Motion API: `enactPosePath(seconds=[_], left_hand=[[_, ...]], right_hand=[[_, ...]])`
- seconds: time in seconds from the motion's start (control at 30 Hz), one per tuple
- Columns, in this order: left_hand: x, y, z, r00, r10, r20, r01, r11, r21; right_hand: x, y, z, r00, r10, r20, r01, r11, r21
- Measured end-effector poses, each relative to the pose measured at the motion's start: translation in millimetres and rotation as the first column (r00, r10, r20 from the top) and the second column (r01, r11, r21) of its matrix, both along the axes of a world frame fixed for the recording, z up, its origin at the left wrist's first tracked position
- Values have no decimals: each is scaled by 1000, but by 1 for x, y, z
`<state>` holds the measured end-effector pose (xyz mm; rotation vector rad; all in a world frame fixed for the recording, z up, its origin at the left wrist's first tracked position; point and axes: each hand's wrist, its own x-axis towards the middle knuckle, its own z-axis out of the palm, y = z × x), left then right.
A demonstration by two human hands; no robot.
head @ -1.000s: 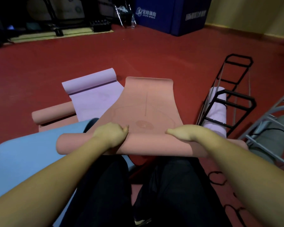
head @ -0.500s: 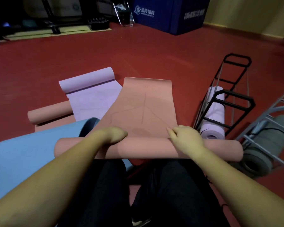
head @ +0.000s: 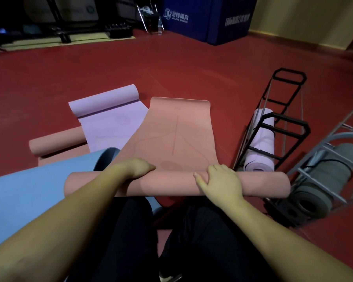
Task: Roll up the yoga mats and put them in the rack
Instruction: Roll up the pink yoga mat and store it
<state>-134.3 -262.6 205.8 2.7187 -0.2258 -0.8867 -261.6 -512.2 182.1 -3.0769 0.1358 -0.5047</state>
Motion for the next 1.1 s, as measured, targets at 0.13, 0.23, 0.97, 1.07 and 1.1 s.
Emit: enactPosePath(seconds=[0.13, 0.23, 0.97, 1.07, 1.1], left_hand=[[-14, 3, -5, 914, 19, 405, -23, 1000, 5], [-35, 5, -14, 796, 71, 601, -57, 998, -42], [-38, -1, 25, 952, -88, 291, 53, 991, 126], [-34, -3, 19, 981, -112, 158, 90, 986, 142], [-32, -5, 17, 984, -118, 135, 98, 984, 146]], right_hand=[[9, -1, 3, 999, 5, -51, -5, 1000, -10], [13, -1, 6, 992, -8, -122, 6, 1000, -21], [38, -16, 73, 712, 36, -701, 43, 995, 95], [38, -14, 65, 627, 86, -775, 73, 983, 168], [37, -13, 61, 617, 95, -782, 89, 978, 189]])
